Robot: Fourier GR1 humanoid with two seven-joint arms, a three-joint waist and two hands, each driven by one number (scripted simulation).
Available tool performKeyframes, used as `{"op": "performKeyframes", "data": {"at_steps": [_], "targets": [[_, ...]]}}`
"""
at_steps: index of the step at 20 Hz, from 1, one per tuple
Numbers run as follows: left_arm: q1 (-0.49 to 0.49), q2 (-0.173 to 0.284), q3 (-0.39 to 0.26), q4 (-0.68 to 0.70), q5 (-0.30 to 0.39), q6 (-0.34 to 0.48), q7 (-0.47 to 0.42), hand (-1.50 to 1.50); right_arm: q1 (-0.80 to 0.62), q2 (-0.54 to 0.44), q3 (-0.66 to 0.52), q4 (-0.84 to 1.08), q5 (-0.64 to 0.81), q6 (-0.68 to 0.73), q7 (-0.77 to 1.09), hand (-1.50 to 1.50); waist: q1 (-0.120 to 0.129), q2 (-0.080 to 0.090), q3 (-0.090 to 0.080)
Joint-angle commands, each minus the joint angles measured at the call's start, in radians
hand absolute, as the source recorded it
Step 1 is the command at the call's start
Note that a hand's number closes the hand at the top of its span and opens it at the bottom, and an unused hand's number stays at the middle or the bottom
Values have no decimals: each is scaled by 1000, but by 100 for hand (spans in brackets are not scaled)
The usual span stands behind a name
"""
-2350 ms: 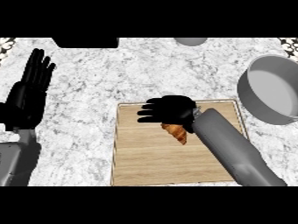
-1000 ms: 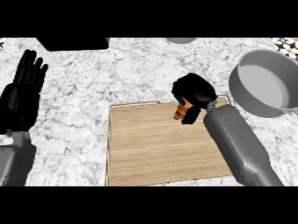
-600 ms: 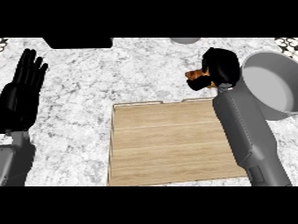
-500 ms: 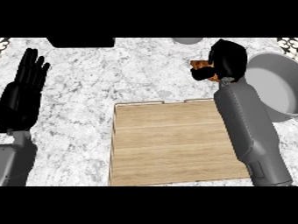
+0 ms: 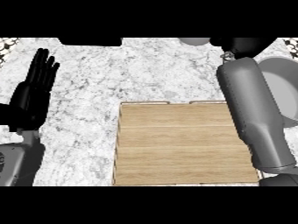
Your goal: Pick the croissant from the tray and place it in the pot
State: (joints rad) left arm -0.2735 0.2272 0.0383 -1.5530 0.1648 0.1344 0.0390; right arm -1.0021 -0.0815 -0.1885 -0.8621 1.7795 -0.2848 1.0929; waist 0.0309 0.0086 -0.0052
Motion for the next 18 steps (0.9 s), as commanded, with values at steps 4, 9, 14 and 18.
{"op": "performKeyframes", "data": {"at_steps": [4,9,14,18], "targets": [[2,17,13,17,0,-14,4,0,-41,57,-32,-36,182,101,333,150,-21,-10,4],[6,28,57,29,21,-11,2,0,85,21,-111,-149,163,146,231,150,-49,-16,5],[10,10,46,13,6,8,8,0,261,12,-148,-345,153,91,144,150,-58,-17,5],[31,17,47,-16,7,-8,13,0,424,27,-166,-511,97,81,54,150,-46,-14,5]]}}
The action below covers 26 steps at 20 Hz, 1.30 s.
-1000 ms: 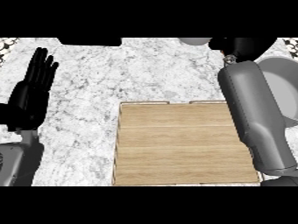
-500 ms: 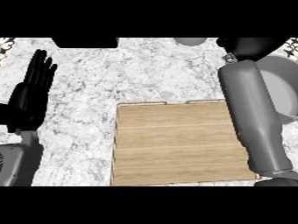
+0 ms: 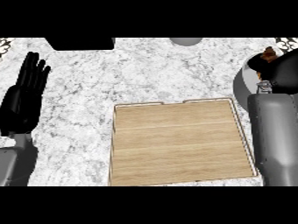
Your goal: Pick the croissant from the tray and place it in the pot
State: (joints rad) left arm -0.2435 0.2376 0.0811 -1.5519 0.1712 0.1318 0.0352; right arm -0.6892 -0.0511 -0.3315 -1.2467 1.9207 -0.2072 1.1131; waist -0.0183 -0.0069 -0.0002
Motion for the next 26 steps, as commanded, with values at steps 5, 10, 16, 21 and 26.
{"op": "performKeyframes", "data": {"at_steps": [5,10,16,21,26], "targets": [[-44,3,21,46,4,-27,-8,0,230,-50,-61,-197,-138,-24,-63,150,10,7,0],[11,-9,12,-3,-12,-31,-8,0,331,-77,-98,-192,-218,-97,-107,150,17,6,0],[-5,-21,8,5,-7,-34,0,0,288,-35,-179,-64,-389,-131,-106,150,23,7,1],[-83,-20,19,53,-14,-16,33,0,331,-88,-247,12,-667,-219,-331,-150,13,9,1],[-46,-29,19,54,-24,-33,-22,0,241,-128,-193,139,-685,-330,-415,-150,24,10,1]]}}
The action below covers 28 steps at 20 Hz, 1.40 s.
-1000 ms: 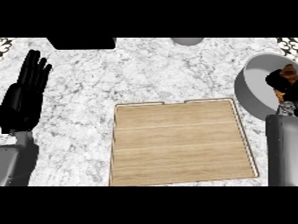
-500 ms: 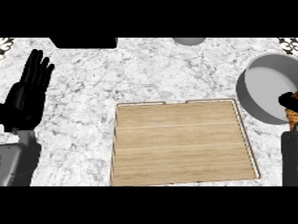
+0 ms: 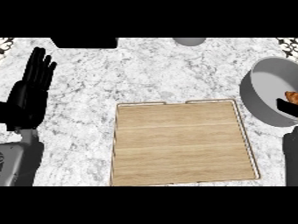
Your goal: Pick the croissant from the tray and place it in the pot
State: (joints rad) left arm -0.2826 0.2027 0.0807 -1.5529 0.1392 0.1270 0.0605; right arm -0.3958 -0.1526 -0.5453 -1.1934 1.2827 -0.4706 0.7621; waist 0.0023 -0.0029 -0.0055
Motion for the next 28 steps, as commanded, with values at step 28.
{"op": "performKeyframes", "data": {"at_steps": [28], "targets": [[4,22,67,42,8,-44,-33,0,681,151,4,-753,-814,-467,-505,-150,-23,0,6]]}}
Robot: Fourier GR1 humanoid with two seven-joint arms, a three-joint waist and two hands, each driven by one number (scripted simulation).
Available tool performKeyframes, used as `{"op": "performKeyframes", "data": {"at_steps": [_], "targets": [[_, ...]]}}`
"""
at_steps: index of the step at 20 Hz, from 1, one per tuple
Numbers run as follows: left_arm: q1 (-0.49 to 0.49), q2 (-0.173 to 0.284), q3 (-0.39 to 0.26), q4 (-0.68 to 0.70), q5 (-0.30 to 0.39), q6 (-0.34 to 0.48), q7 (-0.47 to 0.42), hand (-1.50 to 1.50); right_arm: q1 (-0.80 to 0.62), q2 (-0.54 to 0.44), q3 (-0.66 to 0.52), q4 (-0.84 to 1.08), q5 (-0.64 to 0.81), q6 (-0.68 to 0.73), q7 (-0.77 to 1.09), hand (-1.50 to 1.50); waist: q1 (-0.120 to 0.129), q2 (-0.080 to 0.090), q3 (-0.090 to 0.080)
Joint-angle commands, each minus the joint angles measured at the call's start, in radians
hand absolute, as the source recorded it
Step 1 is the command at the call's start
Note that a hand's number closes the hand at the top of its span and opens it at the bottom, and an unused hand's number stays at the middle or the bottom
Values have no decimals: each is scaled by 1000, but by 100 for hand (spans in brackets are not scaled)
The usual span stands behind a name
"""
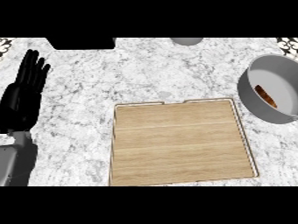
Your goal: Pick the croissant from the tray and place it in the pot
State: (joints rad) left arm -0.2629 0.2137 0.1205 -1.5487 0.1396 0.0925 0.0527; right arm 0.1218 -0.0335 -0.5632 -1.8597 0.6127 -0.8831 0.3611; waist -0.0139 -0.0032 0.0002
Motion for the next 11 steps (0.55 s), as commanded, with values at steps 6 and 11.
{"op": "performKeyframes", "data": {"at_steps": [6,11], "targets": [[90,-61,-60,-151,-55,60,41,0,349,33,18,-188,-325,-15,-199,-150,4,-3,1],[-9,-19,13,37,-13,-2,-26,0,488,33,30,-156,-543,-26,-402,-150,-5,0,0]]}}
